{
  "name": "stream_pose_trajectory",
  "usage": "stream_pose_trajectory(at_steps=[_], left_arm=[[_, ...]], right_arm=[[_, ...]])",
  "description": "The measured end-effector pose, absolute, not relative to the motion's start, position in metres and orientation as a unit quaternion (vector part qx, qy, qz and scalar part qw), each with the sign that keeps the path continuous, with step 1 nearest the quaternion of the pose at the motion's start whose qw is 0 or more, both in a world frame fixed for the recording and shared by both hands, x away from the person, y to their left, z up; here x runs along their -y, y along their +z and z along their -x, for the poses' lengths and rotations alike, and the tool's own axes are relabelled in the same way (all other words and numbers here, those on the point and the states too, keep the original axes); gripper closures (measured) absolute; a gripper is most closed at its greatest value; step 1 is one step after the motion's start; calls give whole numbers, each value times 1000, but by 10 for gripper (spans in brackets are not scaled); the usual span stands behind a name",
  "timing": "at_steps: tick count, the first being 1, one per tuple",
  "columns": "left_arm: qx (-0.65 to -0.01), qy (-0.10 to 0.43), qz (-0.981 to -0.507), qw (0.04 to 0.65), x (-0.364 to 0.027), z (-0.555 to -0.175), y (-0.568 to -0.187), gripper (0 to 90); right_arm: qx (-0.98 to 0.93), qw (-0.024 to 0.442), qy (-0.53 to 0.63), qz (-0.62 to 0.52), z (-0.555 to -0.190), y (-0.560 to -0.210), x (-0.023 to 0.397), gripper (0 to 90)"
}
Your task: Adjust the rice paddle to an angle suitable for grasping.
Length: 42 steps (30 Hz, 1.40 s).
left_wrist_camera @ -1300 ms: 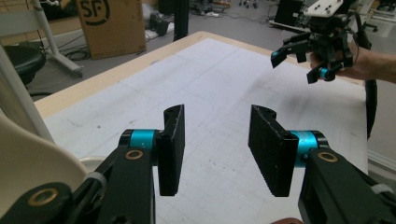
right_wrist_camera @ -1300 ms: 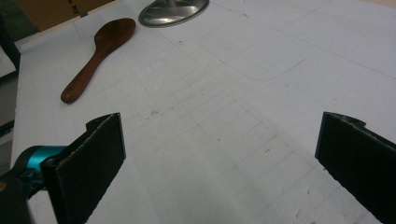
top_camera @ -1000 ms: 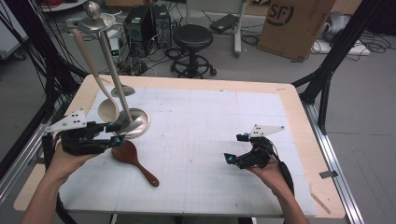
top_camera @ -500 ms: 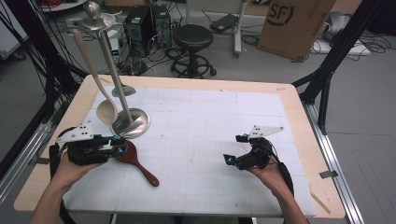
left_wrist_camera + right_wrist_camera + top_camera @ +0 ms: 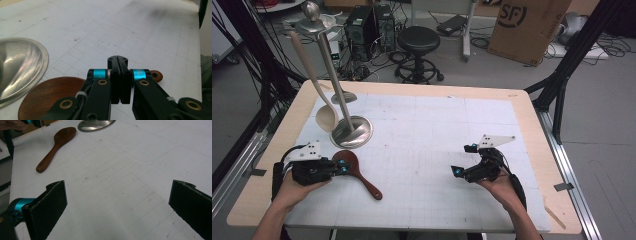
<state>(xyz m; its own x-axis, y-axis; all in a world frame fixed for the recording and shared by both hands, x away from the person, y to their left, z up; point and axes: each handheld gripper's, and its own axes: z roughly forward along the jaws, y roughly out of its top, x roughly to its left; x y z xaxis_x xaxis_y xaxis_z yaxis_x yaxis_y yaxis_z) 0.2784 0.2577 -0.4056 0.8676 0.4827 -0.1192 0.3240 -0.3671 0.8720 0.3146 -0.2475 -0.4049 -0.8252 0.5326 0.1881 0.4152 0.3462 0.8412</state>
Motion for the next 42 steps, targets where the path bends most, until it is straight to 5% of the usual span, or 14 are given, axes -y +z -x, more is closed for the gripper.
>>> stream_pose_trajectory(at_steps=[42], left_arm=[[-227,34,-870,437,-232,-291,-440,897]], right_arm=[[-819,61,494,-286,-313,-404,246,5]])
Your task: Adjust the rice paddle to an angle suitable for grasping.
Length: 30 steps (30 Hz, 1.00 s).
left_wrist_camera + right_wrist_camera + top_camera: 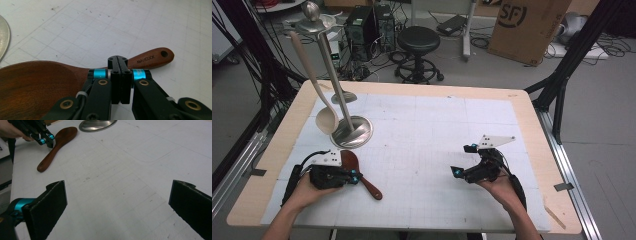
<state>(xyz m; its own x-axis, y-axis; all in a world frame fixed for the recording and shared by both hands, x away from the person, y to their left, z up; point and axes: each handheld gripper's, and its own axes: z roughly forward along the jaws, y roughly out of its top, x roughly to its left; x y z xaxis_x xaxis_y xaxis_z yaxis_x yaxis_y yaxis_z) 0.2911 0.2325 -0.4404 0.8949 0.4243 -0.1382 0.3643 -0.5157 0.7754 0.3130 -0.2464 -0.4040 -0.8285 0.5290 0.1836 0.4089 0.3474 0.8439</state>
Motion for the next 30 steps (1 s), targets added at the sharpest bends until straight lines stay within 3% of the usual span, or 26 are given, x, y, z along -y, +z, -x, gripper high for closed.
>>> stream_pose_trajectory(at_steps=[20,30], left_arm=[[-237,50,-870,429,-211,-312,-438,896],[-223,38,-869,440,-215,-303,-430,897]], right_arm=[[-821,56,494,-283,-314,-405,246,5],[-821,52,494,-283,-315,-405,246,6]])
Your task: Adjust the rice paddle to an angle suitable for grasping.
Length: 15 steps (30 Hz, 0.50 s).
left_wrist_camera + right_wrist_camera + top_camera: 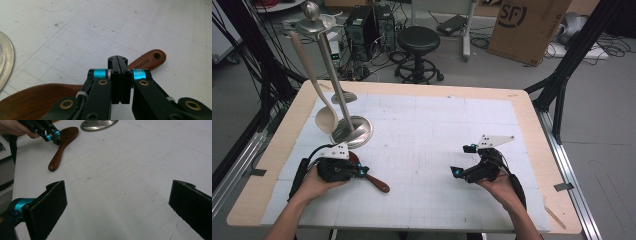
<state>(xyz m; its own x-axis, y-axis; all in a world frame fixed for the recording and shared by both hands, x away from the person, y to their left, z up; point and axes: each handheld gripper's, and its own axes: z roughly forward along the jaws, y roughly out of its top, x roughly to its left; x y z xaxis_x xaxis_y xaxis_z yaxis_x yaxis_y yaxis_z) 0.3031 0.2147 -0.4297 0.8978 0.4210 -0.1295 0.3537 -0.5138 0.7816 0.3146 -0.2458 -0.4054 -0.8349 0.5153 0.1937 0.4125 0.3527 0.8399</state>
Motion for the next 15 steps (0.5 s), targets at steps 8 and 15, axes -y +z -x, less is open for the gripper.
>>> stream_pose_trajectory(at_steps=[8,15], left_arm=[[-205,22,-883,422,-208,-300,-434,897],[-208,20,-885,416,-206,-302,-436,896]], right_arm=[[-821,55,493,-282,-313,-404,246,5],[-823,54,492,-280,-313,-405,244,5]])
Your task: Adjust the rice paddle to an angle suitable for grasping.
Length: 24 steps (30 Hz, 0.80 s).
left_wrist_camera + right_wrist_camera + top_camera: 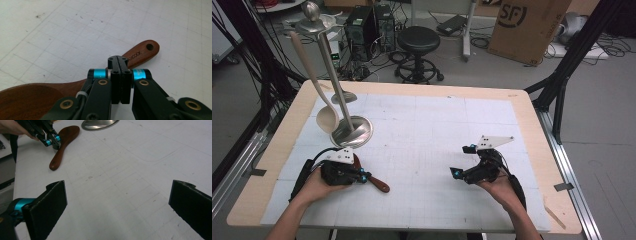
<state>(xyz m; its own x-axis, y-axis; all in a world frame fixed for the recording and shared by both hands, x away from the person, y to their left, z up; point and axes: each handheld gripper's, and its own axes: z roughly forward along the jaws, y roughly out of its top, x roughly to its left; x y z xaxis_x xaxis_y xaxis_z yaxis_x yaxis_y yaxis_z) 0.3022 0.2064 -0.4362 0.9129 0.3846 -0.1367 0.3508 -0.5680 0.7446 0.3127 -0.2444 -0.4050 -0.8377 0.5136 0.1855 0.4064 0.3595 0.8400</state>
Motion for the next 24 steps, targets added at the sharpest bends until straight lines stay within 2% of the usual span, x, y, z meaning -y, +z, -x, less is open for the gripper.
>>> stream_pose_trajectory(at_steps=[24], left_arm=[[-250,59,-884,390,-191,-335,-437,897]], right_arm=[[-825,47,489,-281,-317,-409,243,5]])
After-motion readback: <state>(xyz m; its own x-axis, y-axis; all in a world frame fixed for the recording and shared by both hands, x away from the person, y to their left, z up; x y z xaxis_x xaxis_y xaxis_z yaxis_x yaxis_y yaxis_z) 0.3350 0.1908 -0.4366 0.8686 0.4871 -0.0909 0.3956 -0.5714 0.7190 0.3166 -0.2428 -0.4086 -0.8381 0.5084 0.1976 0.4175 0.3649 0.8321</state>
